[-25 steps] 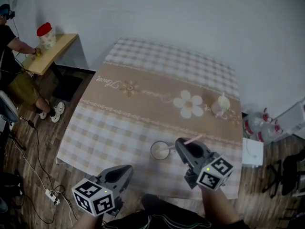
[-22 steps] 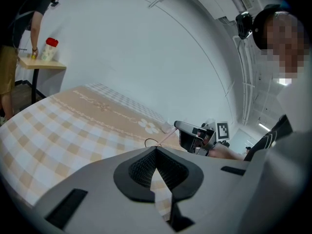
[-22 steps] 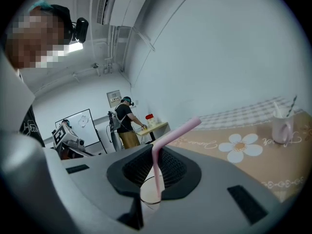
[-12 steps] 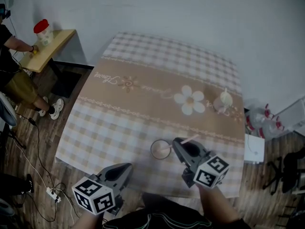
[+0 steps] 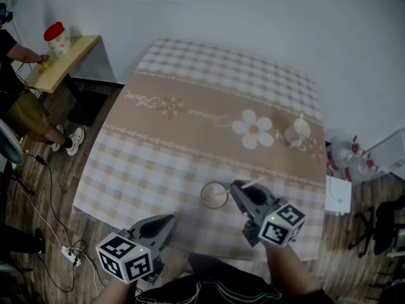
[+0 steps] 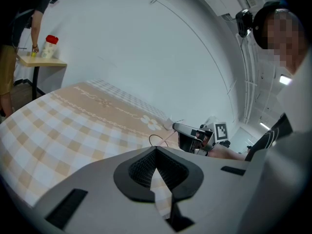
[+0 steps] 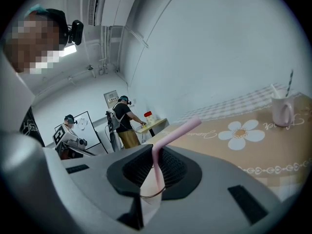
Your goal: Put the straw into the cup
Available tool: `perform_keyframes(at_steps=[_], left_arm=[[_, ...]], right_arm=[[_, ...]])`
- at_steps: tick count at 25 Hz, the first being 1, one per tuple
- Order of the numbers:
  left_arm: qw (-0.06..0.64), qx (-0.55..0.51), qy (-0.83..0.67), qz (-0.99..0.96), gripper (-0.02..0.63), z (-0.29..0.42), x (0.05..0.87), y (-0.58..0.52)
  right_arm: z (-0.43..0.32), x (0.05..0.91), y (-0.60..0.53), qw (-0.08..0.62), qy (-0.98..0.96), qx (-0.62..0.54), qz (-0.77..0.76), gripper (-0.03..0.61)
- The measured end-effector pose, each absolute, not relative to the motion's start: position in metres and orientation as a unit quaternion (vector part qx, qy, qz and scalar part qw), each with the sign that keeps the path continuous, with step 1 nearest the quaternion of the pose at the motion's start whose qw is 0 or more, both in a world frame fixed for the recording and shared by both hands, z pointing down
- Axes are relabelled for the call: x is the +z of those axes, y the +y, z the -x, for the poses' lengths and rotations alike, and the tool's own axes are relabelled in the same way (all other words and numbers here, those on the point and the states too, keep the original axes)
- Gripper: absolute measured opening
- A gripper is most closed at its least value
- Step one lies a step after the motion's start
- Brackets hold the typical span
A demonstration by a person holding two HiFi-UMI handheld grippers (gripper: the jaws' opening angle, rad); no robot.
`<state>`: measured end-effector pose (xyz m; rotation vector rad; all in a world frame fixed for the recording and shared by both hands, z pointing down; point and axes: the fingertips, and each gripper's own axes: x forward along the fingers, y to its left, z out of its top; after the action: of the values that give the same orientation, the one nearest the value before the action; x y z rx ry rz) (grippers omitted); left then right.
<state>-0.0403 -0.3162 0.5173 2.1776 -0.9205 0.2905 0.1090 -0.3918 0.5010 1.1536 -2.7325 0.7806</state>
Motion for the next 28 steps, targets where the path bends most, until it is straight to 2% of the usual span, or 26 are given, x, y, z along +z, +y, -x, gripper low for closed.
perform_keyframes(at_steps=[11,14,19,28], left_arm=[[0.362,0.112,-0.365,-0.850,-0.005,0.049,0.509,-0.314],[0.356,0.114,-0.366,-0.852,-0.005,0.052,0.506,-0.311],[0.345,0.110,-0.362,-0.859,-0.005,0.055,0.501,-0.288],[0.333,0.106,-0.353,-0.868,-0.005,0.051,0.486,-0.271]], right_arm=[[-0.117,0.507,-0.390,0.044,-0.877,0.263,-0.399,0.050],[-0.120,0.508,-0.388,0.046,-0.873,0.263,-0.408,0.137],[-0.127,0.511,-0.369,0.059,-0.856,0.255,-0.445,0.210],[-0.148,0.512,-0.347,0.068,-0.831,0.283,-0.475,0.225]])
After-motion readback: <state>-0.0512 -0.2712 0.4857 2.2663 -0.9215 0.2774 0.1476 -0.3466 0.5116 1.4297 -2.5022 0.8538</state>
